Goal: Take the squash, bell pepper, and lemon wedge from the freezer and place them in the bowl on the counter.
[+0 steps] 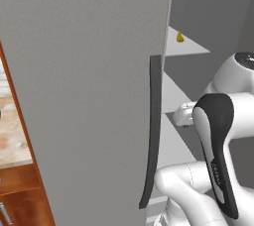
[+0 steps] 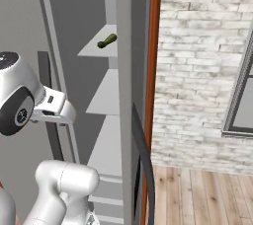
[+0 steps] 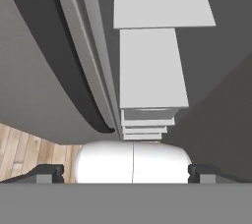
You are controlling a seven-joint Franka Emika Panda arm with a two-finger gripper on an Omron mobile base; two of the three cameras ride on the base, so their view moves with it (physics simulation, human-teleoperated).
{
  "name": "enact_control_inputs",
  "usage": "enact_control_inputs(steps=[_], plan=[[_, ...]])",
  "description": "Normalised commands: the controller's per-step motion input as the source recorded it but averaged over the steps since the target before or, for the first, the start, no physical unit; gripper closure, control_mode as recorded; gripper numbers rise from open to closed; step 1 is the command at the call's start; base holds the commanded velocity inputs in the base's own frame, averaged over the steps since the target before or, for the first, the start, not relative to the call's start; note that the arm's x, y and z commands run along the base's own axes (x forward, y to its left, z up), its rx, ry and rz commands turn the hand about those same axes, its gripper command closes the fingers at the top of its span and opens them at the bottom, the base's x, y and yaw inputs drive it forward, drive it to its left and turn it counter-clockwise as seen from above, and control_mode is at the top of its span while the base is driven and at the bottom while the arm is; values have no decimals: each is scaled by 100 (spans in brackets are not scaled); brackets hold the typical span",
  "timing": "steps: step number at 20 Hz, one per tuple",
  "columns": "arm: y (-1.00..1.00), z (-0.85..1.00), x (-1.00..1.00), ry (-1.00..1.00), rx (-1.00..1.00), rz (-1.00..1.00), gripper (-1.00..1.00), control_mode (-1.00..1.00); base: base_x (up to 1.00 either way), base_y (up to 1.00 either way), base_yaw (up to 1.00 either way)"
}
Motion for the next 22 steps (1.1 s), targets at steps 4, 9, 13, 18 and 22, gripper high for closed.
enact_control_inputs(steps=[4,9,13,18,22], plan=[[0,0,0,0,0,0,-100,100,1,-10,0],[-36,15,0,-1,2,0,-100,-100,0,0,0],[-26,41,2,-7,5,0,-100,-100,0,0,0],[-9,27,8,-21,1,0,-100,-100,0,0,0],[-11,29,10,-24,0,0,-100,-100,0,0,0]])
